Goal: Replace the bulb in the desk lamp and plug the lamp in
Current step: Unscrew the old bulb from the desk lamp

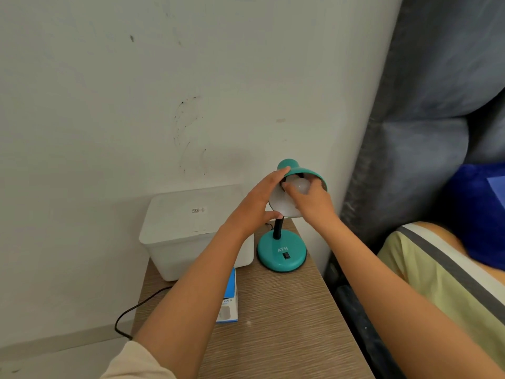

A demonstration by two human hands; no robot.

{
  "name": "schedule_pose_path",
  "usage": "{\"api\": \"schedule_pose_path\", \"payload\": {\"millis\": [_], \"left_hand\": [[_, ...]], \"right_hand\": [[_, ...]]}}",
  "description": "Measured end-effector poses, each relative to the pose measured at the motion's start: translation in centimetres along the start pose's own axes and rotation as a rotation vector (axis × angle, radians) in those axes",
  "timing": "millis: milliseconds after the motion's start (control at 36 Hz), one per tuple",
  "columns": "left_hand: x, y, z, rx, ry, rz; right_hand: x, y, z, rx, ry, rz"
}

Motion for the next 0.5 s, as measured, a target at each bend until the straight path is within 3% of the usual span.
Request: {"api": "schedule_pose_path", "payload": {"millis": [111,333,500], "left_hand": [[0.0,-0.2,0.0,-0.014,-0.004,-0.010],[0.3,-0.3,0.1,-0.016,-0.013,0.001],[0.4,-0.3,0.1,0.008,-0.005,0.016]], "right_hand": [[0.0,0.6,-0.2,0.046,-0.012,0.053],[-1.2,0.6,0.4,-0.522,-0.299,-0.034],[-2.0,-0.3,0.5,-0.562,-0.362,-0.046]]}}
Point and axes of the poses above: each hand's wrist, its own x-axis towards the middle knuckle, its own y-axis out of the palm, z = x × y, the point moved 4 cm from there along x, towards the middle knuckle, and after that the axes turned 2 degrees about x, right-handed, at the moved point
